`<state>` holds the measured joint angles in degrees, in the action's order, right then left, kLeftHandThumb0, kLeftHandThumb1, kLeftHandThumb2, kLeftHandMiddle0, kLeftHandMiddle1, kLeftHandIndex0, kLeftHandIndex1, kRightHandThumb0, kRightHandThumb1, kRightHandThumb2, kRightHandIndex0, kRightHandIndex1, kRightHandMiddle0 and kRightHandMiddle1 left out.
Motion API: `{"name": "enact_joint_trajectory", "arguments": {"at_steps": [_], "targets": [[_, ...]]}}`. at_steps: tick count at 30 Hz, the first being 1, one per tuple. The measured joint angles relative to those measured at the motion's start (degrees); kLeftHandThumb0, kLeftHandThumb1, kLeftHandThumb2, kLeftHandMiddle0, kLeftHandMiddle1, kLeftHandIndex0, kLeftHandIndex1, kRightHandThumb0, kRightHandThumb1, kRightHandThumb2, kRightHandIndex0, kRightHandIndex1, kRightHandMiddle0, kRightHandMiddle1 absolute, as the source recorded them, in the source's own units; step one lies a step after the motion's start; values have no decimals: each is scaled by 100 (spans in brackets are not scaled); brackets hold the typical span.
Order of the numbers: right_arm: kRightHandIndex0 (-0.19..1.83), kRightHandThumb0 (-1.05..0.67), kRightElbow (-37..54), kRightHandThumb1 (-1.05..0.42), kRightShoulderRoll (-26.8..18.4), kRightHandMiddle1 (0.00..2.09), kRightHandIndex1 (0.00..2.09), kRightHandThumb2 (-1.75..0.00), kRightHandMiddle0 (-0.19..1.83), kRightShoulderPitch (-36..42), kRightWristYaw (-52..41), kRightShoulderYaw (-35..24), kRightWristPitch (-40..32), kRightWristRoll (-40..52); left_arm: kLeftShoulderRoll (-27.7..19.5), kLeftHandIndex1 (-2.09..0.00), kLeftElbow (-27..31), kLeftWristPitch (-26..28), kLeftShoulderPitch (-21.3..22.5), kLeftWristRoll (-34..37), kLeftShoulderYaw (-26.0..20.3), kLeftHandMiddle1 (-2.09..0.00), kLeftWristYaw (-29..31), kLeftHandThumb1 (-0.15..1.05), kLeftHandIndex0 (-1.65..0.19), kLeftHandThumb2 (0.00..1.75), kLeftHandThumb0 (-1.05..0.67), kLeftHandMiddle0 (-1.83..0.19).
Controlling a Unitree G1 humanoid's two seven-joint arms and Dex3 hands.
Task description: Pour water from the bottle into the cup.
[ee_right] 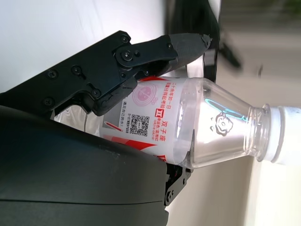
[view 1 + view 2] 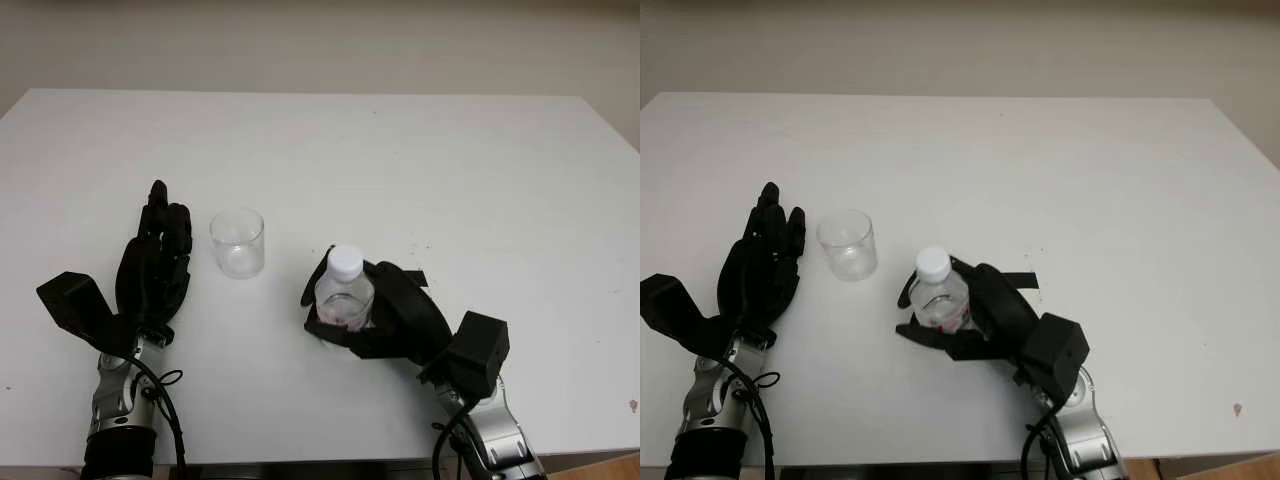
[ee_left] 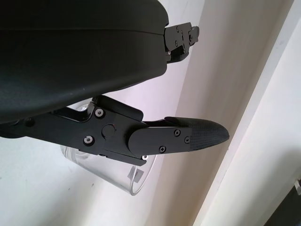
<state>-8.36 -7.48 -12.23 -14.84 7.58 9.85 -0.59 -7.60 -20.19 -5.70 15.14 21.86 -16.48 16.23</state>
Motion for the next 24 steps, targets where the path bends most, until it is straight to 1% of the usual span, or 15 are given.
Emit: {"name": "enact_joint_trajectory", "arguments": {"at_steps": [2,4,5,7,10,12,15,18,21,24], "targets": [[183,-34,-350,-105,-16,209,209,-50,172,-502,306,-126,101,-243,0,-5,1,-1,-3,-2,1,-5,-4,105,16,42,-70,14],[183,-33,-936,-105,-70,209,209,-49,171,-1156,655,-136,162,-661,11,-5,6,-1,8,1,15,-5,-7,105,16,42,-69,15],[183,-32,-1234,-105,-109,209,209,-47,167,-1465,812,-133,196,-845,25,-5,8,-1,11,5,23,-5,-2,105,16,42,-69,15],[175,-29,-1811,-105,-158,209,209,-41,152,-2014,1110,-141,336,-1096,40,-5,12,-2,19,30,19,-5,11,105,17,42,-68,16],[150,-33,-2961,-105,-269,209,209,-38,125,-2885,1559,-33,622,-1567,56,-5,23,-17,21,31,20,-5,15,105,17,42,-69,15],[144,-34,-3629,-105,-358,209,209,-37,117,-3369,1841,109,793,-1883,65,-5,35,-24,21,29,21,-5,10,105,17,42,-69,15],[139,-37,-4451,-105,-408,209,209,-34,108,-3925,2308,389,1032,-2368,67,-5,47,-41,18,29,19,-5,10,105,16,42,-69,15],[138,-41,-5178,-105,-414,209,209,-30,105,-4420,2769,784,1058,-2908,76,-6,56,-59,14,16,24,-6,0,105,16,43,-68,15],[136,-41,-5697,-105,-406,209,209,-25,98,-4756,3115,1122,1050,-3313,94,-5,57,-95,15,6,28,-5,-2,105,16,43,-69,16],[133,-41,-6065,-105,-395,209,209,-23,92,-4931,3329,1414,1042,-3576,94,-5,55,-114,18,4,30,-5,-2,105,17,42,-70,16]]}}
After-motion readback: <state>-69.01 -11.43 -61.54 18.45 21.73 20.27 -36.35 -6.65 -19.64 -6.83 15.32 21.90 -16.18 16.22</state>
